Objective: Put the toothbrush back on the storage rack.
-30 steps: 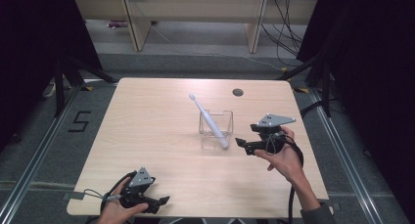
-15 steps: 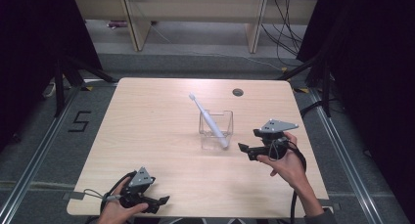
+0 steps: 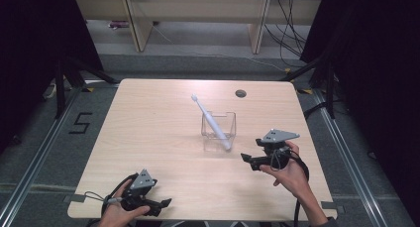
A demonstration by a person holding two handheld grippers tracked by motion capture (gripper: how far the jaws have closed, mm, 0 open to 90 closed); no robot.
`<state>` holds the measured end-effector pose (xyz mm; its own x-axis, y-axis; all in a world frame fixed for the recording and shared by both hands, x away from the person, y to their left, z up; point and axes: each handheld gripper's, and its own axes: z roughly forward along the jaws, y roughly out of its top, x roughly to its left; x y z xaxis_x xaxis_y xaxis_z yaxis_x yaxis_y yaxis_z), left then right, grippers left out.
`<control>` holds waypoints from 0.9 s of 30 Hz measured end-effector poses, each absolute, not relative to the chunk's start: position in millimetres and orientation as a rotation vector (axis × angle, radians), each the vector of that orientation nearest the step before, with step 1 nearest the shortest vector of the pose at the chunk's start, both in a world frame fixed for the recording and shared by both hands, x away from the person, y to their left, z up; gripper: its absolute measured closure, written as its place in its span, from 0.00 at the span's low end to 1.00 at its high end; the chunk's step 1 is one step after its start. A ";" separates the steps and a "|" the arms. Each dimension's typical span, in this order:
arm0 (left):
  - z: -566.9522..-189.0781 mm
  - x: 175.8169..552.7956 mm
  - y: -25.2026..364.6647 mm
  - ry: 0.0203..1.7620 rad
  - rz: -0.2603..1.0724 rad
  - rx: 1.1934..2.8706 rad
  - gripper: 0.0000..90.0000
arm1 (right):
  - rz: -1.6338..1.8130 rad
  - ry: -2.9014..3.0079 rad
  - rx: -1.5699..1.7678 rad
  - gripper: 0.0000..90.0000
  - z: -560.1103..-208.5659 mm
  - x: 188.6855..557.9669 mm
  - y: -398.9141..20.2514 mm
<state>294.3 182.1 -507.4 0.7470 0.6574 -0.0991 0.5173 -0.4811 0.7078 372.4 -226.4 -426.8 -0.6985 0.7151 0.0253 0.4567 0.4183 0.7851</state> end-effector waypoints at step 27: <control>-507.4 293.0 180.8 0.885 0.226 2.168 0.16 | 1.171 2.392 1.014 0.26 -438.5 349.6 -226.0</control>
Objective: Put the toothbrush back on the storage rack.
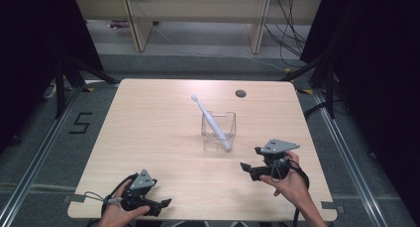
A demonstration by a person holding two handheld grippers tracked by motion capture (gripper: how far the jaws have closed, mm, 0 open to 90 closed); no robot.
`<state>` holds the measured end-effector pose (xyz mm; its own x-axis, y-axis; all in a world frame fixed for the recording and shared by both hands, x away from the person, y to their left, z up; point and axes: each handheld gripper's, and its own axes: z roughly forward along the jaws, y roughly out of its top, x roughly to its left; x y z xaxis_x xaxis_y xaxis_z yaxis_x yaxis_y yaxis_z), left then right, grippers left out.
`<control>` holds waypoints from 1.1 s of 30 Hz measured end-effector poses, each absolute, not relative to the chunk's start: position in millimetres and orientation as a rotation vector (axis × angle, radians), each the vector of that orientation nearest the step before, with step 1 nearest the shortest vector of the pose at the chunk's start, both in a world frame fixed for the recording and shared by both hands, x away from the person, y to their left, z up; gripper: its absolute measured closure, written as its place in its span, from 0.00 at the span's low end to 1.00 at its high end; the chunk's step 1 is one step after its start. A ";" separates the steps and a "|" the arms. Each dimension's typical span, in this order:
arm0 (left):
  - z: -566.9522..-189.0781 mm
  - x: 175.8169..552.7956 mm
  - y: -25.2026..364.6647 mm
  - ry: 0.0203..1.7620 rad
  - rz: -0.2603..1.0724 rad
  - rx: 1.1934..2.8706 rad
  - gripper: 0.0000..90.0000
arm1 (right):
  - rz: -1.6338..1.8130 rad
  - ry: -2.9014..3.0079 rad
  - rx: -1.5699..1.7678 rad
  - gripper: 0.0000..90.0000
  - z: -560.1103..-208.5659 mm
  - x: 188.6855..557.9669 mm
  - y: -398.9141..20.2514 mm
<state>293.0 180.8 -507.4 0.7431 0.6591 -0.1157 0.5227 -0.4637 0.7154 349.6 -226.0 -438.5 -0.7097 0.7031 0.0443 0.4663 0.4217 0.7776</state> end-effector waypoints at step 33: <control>-507.3 294.0 182.1 0.881 0.237 2.185 0.16 | 1.201 2.436 1.016 0.23 -466.8 322.9 -235.3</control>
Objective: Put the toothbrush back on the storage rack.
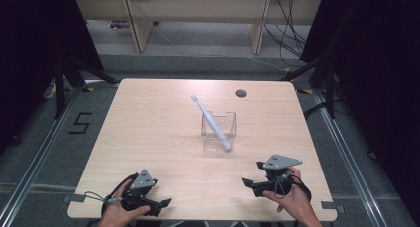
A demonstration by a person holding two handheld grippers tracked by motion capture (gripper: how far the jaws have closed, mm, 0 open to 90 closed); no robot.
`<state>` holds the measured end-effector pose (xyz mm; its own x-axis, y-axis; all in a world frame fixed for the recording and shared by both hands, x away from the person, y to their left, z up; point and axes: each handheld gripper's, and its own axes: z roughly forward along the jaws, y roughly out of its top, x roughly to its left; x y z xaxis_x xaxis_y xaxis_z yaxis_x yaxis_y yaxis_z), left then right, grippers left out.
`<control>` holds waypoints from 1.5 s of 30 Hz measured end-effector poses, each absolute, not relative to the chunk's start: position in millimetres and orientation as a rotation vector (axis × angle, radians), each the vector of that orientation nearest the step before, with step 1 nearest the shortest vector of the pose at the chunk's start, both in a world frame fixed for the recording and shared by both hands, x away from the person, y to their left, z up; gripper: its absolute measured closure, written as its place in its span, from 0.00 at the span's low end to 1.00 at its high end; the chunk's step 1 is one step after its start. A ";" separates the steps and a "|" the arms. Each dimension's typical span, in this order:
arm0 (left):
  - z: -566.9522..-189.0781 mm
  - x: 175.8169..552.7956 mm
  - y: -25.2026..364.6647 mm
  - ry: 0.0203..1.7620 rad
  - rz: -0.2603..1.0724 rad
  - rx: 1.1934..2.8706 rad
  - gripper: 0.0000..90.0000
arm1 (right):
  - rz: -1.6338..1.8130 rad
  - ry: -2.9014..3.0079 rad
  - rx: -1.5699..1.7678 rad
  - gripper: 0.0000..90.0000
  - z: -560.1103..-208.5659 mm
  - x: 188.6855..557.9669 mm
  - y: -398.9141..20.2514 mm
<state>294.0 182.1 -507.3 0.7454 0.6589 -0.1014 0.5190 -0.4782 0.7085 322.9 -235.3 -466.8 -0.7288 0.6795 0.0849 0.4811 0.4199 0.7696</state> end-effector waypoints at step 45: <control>-506.3 292.3 180.8 0.873 0.226 2.170 0.17 | 1.089 2.512 1.007 0.21 -490.7 290.8 -244.5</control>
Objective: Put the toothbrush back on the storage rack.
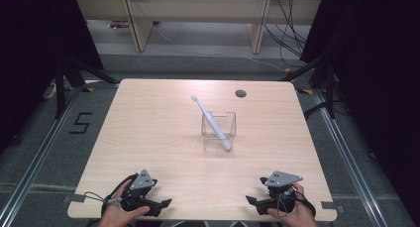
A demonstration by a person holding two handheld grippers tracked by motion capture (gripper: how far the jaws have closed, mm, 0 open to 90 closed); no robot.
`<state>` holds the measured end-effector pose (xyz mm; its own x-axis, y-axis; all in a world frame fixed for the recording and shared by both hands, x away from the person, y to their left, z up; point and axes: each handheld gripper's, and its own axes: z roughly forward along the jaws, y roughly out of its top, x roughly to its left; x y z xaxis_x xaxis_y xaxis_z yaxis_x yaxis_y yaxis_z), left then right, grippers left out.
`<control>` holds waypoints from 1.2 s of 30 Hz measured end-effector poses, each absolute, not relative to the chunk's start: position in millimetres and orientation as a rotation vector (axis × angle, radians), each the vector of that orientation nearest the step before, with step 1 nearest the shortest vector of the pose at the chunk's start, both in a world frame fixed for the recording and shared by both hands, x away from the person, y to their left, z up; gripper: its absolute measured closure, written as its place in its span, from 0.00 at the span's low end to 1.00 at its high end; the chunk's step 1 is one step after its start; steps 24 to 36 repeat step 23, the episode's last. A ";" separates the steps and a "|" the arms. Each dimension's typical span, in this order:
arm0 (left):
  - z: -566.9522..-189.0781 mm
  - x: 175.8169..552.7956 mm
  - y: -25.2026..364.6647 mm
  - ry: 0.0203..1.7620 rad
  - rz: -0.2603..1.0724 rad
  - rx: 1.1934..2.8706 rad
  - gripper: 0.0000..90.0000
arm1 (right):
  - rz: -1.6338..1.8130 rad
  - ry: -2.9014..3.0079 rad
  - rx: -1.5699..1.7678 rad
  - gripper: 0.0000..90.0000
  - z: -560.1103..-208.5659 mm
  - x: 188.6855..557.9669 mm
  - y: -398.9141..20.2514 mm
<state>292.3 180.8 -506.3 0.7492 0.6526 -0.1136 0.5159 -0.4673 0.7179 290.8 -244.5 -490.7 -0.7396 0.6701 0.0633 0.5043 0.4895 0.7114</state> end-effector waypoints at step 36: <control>-507.1 292.5 180.4 0.882 0.226 2.169 0.17 | 1.072 2.490 0.994 0.22 -489.9 286.5 -246.1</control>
